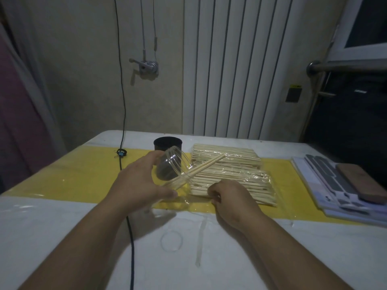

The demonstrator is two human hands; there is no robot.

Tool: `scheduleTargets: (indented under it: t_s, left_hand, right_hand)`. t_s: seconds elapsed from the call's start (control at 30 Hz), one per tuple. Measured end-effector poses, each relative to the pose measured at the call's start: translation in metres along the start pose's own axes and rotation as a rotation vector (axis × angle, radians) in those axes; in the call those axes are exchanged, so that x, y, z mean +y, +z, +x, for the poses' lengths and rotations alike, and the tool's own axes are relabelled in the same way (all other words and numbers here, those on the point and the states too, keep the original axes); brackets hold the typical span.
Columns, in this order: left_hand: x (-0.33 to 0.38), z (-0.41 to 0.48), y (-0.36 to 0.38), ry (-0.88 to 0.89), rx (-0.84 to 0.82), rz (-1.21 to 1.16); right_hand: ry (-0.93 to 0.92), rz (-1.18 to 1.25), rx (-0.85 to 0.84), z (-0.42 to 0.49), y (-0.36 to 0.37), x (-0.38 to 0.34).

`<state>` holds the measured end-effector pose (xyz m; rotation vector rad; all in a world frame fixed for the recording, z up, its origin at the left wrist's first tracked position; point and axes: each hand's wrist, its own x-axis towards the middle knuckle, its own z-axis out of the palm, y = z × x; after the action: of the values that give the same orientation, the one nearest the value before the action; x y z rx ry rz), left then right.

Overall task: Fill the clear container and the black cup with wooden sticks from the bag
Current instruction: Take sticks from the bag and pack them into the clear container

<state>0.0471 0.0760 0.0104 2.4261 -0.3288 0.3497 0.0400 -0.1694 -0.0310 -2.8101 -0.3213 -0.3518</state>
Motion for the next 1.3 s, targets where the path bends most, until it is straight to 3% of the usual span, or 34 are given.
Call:
scheduleTargets:
  t_s: [0.67,1.3]
  left_hand:
    - [-0.0011,0.0005,-0.0006,-0.022,-0.002,-0.036]
    - [0.0006,-0.0003,-0.0010,-0.025,-0.004,-0.039]
  right_hand:
    - [-0.005,-0.021,0.069,0.0033,0.0078,0.0011]
    - [0.067,-0.085,-0.037,0.0085,0.0085,0.0003]
